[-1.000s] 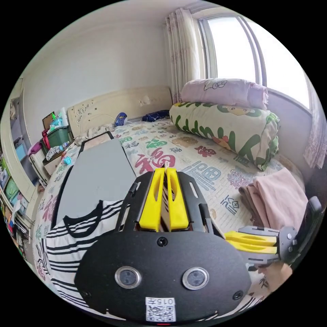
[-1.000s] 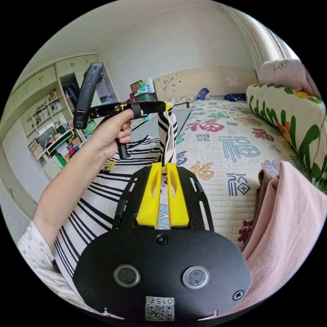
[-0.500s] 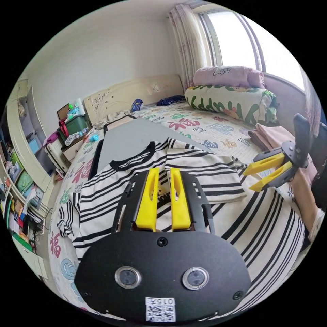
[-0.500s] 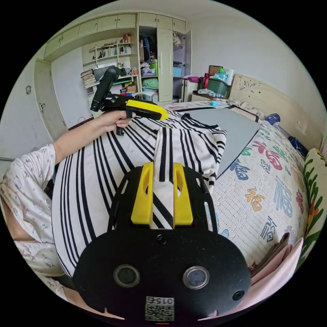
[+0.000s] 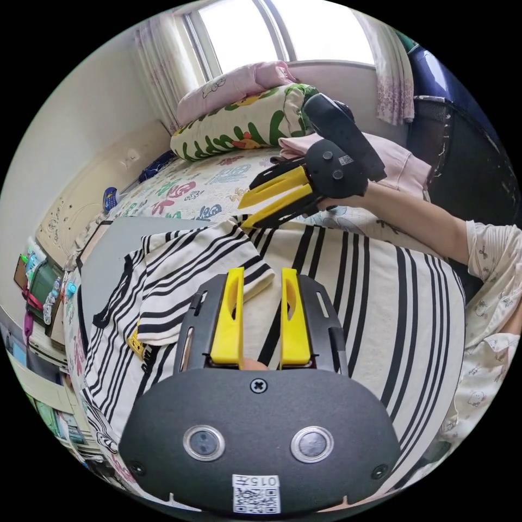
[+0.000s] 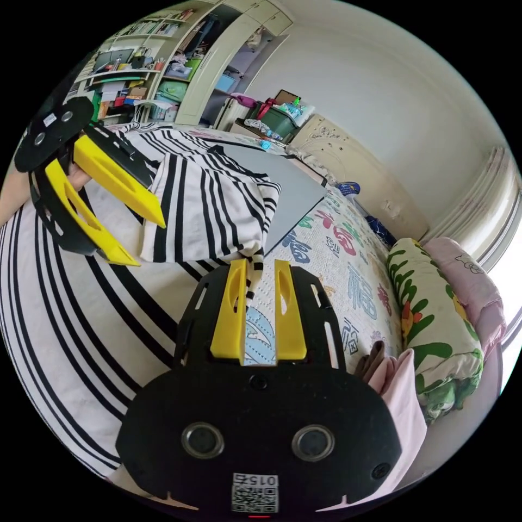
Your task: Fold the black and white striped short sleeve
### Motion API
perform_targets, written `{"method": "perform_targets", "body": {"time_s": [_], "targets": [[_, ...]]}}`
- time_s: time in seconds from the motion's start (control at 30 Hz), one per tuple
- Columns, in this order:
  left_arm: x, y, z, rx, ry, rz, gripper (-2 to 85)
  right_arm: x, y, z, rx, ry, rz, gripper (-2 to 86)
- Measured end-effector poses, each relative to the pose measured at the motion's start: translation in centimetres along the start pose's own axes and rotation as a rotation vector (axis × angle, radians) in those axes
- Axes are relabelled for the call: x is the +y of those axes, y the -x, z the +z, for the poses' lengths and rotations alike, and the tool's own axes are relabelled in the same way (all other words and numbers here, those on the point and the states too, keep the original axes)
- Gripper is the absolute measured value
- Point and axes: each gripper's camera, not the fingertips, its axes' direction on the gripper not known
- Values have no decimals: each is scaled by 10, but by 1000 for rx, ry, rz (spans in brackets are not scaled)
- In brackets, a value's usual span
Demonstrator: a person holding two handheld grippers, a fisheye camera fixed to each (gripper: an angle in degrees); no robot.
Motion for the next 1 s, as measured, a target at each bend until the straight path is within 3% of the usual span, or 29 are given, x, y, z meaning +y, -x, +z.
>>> {"method": "perform_targets", "body": {"time_s": [0.53, 0.8, 1.0], "targets": [[-41, -35, 11, -48, 45, 76, 12, 7, 61, 36, 71, 20, -34, 7], [-79, -15, 19, -42, 41, 87, 15, 15, 57, 45, 63, 28, -32, 7], [-114, 54, -11, -14, -74, -58, 68, 30, 29, 28, -19, -15, 5, 52]]}}
